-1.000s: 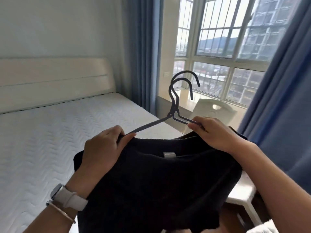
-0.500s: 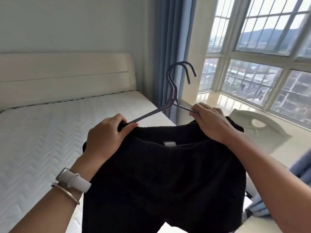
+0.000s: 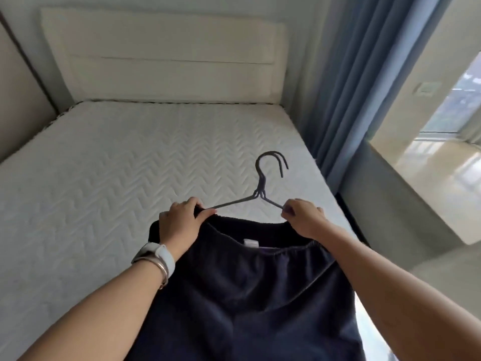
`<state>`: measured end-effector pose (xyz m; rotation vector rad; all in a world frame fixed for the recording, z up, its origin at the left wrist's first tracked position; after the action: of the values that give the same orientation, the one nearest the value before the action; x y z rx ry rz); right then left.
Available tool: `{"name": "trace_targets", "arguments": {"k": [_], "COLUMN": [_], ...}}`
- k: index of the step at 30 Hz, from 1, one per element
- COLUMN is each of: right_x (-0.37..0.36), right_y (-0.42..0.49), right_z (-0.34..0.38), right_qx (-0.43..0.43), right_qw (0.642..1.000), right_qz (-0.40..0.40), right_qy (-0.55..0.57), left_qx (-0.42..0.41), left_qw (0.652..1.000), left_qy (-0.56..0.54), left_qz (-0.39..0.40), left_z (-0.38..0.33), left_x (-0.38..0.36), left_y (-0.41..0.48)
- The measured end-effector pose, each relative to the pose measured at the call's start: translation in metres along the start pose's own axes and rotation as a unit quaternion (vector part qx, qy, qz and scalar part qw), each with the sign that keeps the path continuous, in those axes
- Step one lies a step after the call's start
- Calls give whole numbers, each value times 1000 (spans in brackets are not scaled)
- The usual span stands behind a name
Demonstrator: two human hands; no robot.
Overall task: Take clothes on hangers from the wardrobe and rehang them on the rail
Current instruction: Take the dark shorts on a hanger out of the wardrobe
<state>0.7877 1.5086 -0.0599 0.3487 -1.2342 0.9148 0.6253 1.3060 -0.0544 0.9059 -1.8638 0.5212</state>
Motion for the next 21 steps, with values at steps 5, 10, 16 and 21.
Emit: {"name": "trace_targets", "arguments": {"k": [5,10,16,21], "right_x": [-52,-154,-224,-232], "right_y": [106,127,74,-8], "right_z": [-14,-26,-38,0], "right_qx": [-38,4,-7,-44], "right_qw": [998,993,965,953], "right_qz": [-29,113,262,296], "right_qy": [45,-28,-20,49], "left_qx": [103,148,198,233], "left_qw": [994,986,959,930], "left_qy": [-23,6,-138,-218], "left_qz": [-26,75,149,183], "left_z": [26,82,155,202], "left_x": [-70,-141,-160,-113], "left_y": [78,76,-30,-133]}}
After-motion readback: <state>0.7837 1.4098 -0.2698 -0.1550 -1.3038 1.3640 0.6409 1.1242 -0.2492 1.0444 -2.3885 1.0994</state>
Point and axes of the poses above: each hand's wrist, its own y-axis towards the middle knuckle, its own x-axis out of the back of the hand, z = x × y, the point moved 6 cm from there along y, towards the middle knuckle, and after that the axes turned 6 degrees about z, right-handed, at the moved point
